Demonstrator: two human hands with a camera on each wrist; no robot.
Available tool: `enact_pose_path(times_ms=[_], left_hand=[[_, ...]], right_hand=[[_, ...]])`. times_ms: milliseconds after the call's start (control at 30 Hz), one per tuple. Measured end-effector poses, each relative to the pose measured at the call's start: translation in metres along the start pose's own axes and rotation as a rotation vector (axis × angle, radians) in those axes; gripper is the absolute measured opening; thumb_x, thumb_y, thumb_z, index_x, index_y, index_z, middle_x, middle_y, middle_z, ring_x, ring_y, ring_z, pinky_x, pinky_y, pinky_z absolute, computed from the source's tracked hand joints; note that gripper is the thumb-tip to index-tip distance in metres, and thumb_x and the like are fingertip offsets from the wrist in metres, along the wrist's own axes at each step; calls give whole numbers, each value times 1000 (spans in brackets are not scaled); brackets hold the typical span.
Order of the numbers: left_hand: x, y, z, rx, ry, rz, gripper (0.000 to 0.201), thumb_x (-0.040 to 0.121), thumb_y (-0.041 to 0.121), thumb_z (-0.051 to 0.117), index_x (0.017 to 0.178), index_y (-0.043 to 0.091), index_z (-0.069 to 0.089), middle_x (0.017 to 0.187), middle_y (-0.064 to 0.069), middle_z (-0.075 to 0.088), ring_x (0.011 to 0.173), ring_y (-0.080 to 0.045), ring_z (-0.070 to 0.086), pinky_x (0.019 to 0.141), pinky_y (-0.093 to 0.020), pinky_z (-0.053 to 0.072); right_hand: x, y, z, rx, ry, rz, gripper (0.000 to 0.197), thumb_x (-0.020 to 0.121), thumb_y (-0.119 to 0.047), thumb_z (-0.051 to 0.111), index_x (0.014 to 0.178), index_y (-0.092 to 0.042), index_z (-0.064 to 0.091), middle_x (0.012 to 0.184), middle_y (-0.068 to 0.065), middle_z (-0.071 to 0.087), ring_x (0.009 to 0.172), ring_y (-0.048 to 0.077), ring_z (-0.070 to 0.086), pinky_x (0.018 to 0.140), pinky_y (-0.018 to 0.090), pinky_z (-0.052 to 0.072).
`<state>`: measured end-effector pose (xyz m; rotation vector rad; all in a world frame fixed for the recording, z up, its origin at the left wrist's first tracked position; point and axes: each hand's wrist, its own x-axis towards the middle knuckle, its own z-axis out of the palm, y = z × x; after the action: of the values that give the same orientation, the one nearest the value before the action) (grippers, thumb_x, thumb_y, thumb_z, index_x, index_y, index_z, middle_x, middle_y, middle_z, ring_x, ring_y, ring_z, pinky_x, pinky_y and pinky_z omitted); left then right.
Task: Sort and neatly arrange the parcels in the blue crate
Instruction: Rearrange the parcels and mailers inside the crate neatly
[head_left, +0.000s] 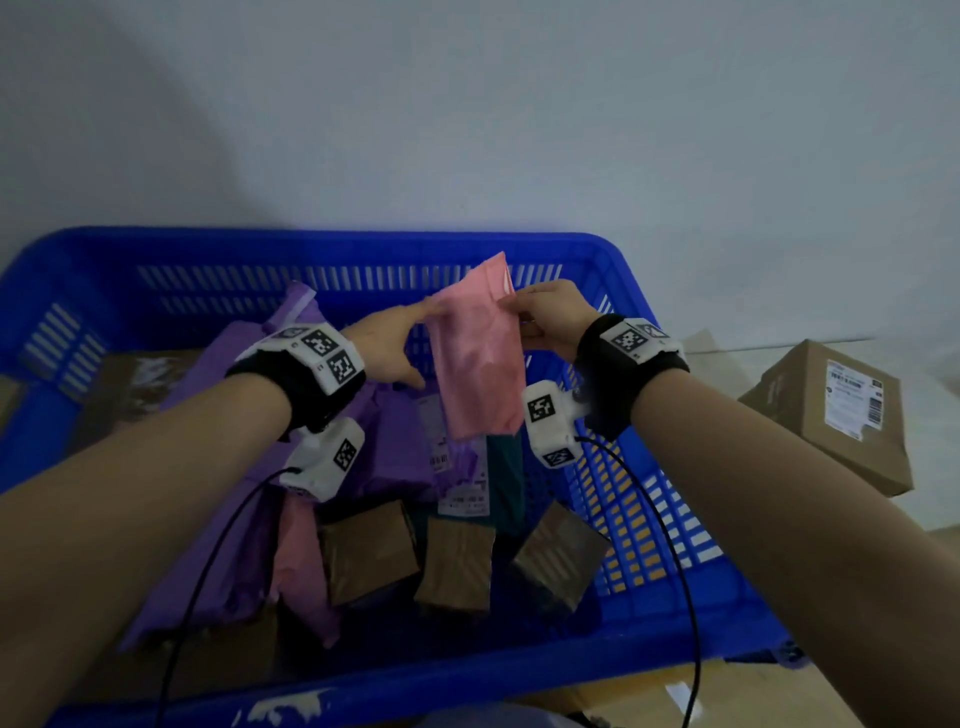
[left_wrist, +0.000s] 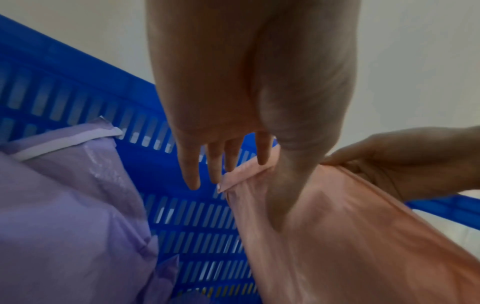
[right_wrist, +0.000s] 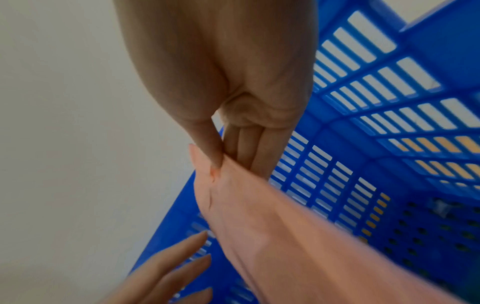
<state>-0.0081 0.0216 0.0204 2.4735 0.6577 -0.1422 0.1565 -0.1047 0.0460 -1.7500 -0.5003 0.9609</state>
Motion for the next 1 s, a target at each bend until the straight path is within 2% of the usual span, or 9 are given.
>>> enact_pose_path(times_ms=[67,167,367,467,533,633,800,933,1000], left_hand=[[-8,2,7,-1,-20,19,109,66,23,85,151,18,17,154,-4,29,141,-21,31,114,-29,28],[-21,5,21,-4,-38,5,124,58,34,88,151,12,9,156,-6,22,142,-20,28,113,-25,24],[-40,3,30,-11,-101,1,137,55,47,86,151,16,-7,159,-2,6,146,-17,14,116,-25,17],[-48,2,30,-105,22,22,117,62,42,83,150,14,12,155,-3,25,140,-21,31,114,-34,31],[-50,-1,29,-156,122,49,83,71,33,80,137,11,35,135,-8,49,122,-25,51,97,-36,45],[-51,-4,27,-144,221,22,47,79,20,72,115,5,45,111,-12,60,99,-30,59,75,-31,42],[-48,-13,24,-195,362,-50,32,81,14,69,106,2,53,108,-15,63,100,-30,59,74,-29,39],[-42,-12,15,-299,396,-95,38,81,10,67,117,2,57,115,-12,66,105,-26,62,84,-28,46],[-38,-11,9,-286,364,-115,34,82,12,66,114,1,59,107,-9,67,96,-23,63,81,-31,49]], right_hand=[[-2,-4,4,52,19,29,5,86,2,57,83,4,61,74,15,60,54,20,60,49,26,54],[-6,-7,9,166,19,77,13,87,4,56,100,7,58,77,17,61,62,23,61,46,24,54],[-16,-12,15,314,-9,107,14,91,10,44,93,3,57,62,14,67,48,16,67,50,24,57],[-21,-13,18,442,24,123,19,92,12,42,104,6,54,79,20,63,54,22,67,48,26,58],[-24,-13,19,489,24,125,19,92,12,41,106,6,53,86,22,60,65,26,66,49,28,58],[-29,-15,18,500,5,147,12,91,12,46,90,6,56,87,22,59,75,29,62,51,27,58],[-30,-17,17,497,-8,143,7,91,10,50,88,8,56,87,25,62,67,29,67,53,26,59],[-27,-11,15,476,-6,116,23,93,4,50,112,17,52,105,32,63,76,32,69,64,27,61],[-25,-9,15,350,49,72,24,93,0,52,113,15,54,105,30,64,63,23,70,57,25,60]])
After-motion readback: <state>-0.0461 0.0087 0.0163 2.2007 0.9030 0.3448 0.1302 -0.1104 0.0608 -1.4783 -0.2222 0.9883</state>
